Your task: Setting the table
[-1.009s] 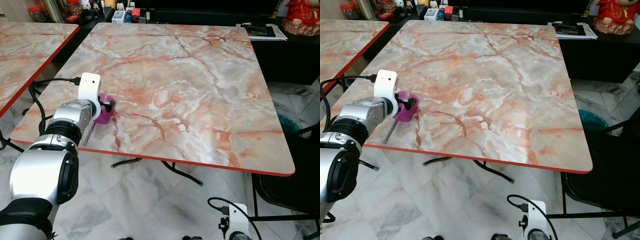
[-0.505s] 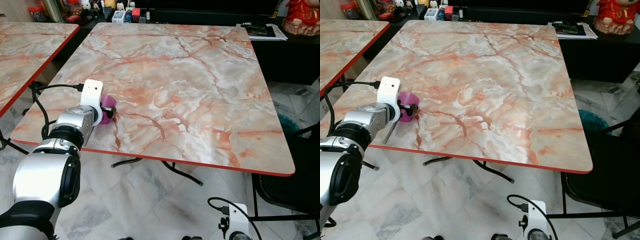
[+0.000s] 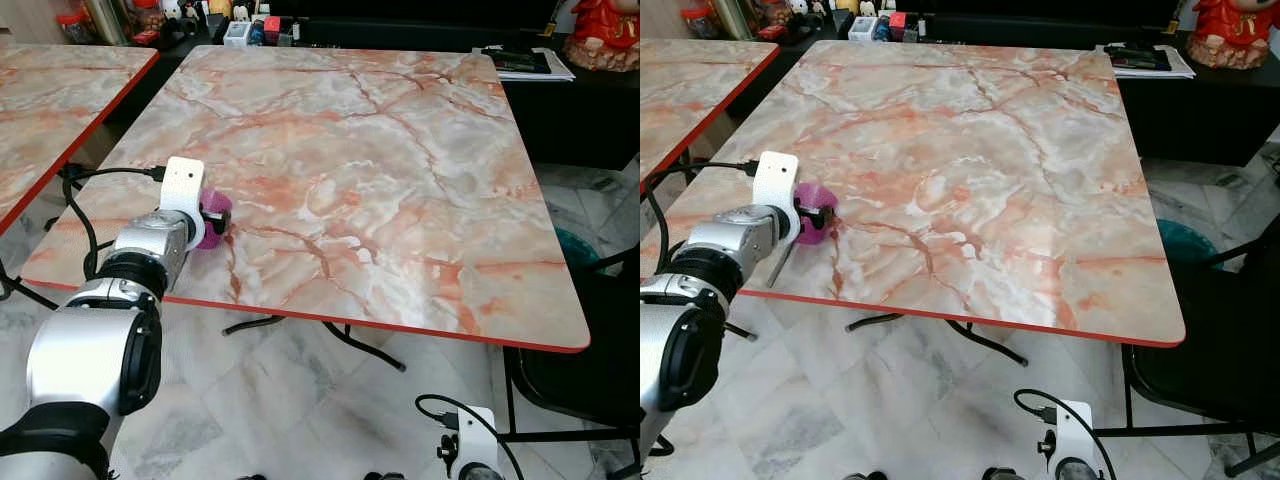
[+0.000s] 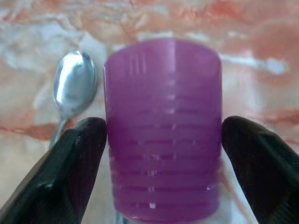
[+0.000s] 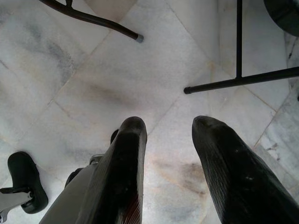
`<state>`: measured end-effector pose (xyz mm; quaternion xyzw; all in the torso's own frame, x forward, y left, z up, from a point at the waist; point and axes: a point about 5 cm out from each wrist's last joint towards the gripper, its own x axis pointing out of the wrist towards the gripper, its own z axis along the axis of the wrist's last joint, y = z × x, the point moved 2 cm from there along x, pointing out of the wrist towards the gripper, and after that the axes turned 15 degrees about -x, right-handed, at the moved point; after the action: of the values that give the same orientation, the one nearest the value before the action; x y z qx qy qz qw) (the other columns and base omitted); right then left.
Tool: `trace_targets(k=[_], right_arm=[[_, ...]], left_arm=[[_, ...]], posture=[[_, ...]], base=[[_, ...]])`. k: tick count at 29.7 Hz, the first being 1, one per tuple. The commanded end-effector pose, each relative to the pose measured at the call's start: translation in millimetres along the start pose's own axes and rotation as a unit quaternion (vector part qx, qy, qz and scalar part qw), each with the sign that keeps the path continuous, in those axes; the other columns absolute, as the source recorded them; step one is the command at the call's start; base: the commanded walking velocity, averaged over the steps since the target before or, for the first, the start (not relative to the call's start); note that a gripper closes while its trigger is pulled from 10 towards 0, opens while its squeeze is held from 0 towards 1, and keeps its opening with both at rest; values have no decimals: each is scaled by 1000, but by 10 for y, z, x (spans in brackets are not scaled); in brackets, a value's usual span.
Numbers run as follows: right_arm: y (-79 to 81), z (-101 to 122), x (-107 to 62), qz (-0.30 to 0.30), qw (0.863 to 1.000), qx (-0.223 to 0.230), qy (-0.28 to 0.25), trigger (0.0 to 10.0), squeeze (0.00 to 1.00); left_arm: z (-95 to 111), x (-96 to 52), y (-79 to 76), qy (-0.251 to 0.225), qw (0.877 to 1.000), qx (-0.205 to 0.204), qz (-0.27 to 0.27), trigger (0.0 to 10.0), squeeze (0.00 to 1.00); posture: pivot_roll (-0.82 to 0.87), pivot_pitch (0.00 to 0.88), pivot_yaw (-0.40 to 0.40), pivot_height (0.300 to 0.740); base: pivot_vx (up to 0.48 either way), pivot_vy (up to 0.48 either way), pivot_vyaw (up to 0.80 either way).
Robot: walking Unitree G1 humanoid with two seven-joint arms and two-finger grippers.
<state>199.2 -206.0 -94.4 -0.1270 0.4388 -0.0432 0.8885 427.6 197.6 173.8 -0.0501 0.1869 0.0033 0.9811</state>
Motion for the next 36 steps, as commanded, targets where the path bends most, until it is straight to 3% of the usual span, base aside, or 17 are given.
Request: trace_targets(k=[1,36], right_arm=[[-15,-76,-13,-3,1000,6,11,10000,0],[-14,-74,-14,-4,1000,7,9,10000,0]], left_arm=[[-145,9,30,22,1000,-4,6,10000,0],[-474,17,11,74,997,-20,0,10000,0]], posture=[[-73,144,10,740],[-73,144,9,740]], base=[[0,0,0],[0,0,0]])
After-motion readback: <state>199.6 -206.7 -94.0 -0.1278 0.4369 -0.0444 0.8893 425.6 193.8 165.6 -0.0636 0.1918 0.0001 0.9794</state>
